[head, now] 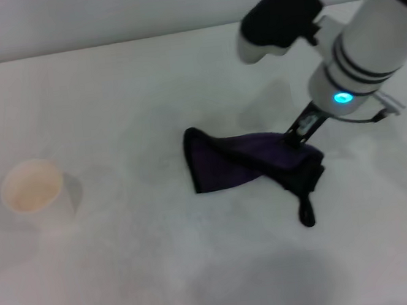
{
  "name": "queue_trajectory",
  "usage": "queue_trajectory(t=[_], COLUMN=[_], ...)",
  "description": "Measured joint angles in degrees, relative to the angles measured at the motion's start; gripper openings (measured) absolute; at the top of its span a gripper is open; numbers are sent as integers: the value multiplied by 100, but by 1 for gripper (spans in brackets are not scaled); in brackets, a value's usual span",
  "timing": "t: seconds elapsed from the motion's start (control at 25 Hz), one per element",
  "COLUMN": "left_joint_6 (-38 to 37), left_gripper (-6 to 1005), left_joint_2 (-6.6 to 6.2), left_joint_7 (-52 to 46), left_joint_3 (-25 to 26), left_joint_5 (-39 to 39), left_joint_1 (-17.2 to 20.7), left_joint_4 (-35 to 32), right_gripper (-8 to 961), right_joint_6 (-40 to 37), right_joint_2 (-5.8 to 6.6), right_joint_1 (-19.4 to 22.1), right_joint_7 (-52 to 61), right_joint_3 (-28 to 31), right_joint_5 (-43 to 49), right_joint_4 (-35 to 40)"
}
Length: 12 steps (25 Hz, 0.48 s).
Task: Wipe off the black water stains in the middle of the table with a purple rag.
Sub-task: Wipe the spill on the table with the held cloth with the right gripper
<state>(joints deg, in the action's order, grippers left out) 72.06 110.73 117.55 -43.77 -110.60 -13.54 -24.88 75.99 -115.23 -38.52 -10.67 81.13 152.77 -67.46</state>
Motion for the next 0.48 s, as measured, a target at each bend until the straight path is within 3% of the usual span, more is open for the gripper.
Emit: queue_trajectory(t=[0.48], left_joint_6=[-75], left_gripper=[891], left_joint_2=[-8], left_joint_7=[-2], left_joint_3=[0], left_joint_5=[-15], left_joint_1=[-66], left_joint_4=[0], right_gripper=[40], right_joint_6=[467], right_joint_2=[18], right_joint_1=[538], right_joint_7=[-274], right_joint_3=[799], right_joint_5=[499], right_joint_4=[-286])
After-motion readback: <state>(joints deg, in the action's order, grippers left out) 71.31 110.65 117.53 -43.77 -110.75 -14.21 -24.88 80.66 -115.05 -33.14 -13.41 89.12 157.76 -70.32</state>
